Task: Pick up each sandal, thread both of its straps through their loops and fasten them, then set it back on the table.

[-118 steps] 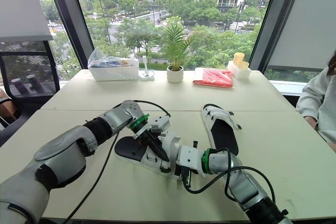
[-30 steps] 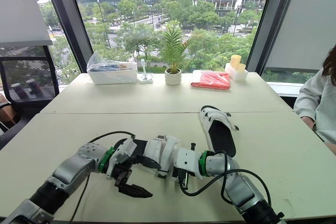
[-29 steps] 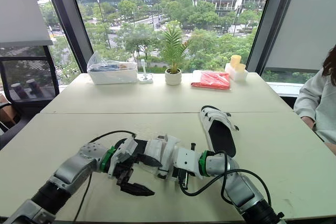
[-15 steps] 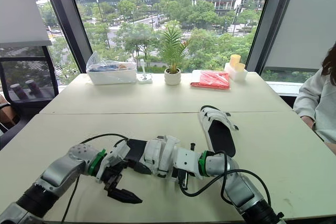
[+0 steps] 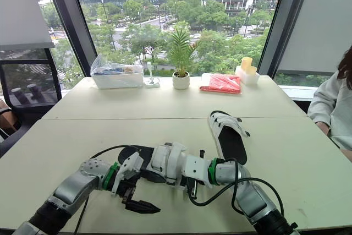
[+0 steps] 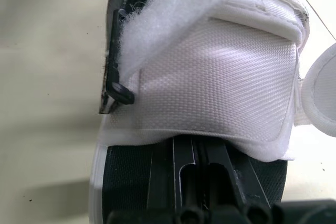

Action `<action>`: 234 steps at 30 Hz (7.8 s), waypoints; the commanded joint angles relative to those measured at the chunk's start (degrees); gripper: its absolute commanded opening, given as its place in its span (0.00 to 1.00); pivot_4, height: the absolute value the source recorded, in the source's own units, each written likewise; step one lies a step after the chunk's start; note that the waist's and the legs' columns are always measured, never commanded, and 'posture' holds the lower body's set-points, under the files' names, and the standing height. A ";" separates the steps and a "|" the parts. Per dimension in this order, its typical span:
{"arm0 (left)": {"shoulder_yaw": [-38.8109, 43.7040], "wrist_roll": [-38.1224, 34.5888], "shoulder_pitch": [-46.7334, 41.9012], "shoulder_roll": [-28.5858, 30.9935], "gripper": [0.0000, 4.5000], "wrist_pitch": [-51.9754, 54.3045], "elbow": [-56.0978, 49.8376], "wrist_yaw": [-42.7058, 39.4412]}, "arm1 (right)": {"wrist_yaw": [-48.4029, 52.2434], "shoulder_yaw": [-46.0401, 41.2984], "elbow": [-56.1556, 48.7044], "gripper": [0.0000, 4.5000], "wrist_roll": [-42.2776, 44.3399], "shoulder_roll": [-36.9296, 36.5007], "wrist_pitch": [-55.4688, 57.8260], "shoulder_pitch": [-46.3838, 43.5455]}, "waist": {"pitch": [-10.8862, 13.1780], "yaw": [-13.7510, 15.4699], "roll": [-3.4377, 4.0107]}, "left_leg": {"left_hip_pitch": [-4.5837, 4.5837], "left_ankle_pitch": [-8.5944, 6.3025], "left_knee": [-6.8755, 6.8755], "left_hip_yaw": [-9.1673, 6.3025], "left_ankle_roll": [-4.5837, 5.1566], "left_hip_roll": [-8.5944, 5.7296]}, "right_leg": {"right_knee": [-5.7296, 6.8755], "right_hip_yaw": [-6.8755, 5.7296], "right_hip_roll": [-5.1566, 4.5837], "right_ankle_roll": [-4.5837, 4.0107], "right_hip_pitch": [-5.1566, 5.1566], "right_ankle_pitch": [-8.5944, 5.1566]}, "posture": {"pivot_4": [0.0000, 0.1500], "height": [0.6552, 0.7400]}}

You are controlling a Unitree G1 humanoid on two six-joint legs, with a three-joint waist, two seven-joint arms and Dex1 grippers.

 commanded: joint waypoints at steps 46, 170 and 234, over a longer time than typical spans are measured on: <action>-3.03 -1.12 5.33 7.69 0.00 3.78 -11.14 -8.57 | 4.20 7.73 5.85 0.00 -2.38 -0.99 2.49 5.13 | 0.03 -0.18 0.10 | -0.16 -0.04 -0.23 0.00 -0.07 0.02 | -0.20 0.01 -0.08 -0.27 -0.20 -0.02 | 1.00 0.97; 17.34 5.25 -48.27 -18.89 0.01 6.93 56.43 -12.20 | 2.02 7.37 6.77 0.00 -3.48 -0.71 2.68 4.91 | 1.05 -0.26 -0.43 | 0.48 0.11 -0.21 -1.44 -0.31 -0.14 | -0.10 -0.24 0.91 -0.05 0.55 0.07 | 1.00 0.97; 11.71 9.62 -35.02 -2.82 0.67 22.73 44.09 -14.46 | 5.06 -6.77 -25.60 0.00 1.74 -19.37 12.59 6.01 | 2.40 1.09 -0.22 | -1.54 0.67 0.16 -1.58 -1.32 -1.11 | -0.08 -0.34 -0.01 0.79 -0.99 0.32 | 1.00 0.97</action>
